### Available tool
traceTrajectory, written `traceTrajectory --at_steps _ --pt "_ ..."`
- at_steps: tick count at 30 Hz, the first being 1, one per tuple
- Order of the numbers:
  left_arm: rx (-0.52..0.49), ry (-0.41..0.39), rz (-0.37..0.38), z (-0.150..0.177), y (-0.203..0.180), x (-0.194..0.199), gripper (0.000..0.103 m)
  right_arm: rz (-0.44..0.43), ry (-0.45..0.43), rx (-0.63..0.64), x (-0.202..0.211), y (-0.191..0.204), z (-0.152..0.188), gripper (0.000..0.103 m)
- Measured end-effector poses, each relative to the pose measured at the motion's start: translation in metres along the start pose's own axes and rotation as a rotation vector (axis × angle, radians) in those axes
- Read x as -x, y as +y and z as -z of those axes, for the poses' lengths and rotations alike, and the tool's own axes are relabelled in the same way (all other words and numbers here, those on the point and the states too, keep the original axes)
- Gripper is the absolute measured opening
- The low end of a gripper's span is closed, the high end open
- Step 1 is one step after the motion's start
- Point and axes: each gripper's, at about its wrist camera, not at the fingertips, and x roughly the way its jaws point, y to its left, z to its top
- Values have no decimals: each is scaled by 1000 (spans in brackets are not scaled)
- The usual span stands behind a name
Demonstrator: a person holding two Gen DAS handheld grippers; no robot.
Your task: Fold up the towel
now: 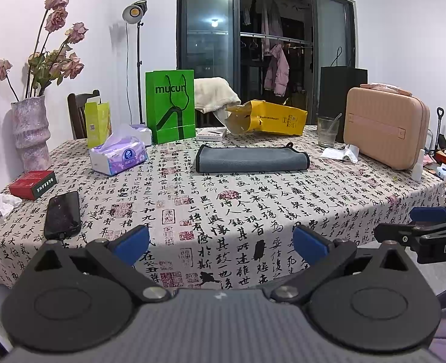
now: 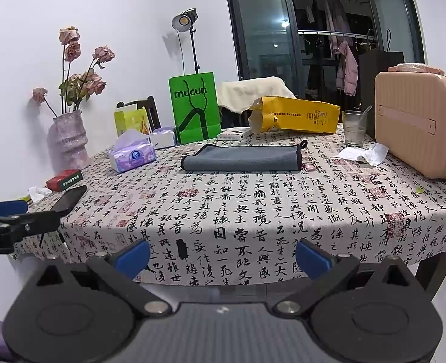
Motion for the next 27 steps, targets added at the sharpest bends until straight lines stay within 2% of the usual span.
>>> traceTrajectory --at_steps 27 --pt "0 2 2 0 -1 0 103 -4 4 -5 0 0 0 103"
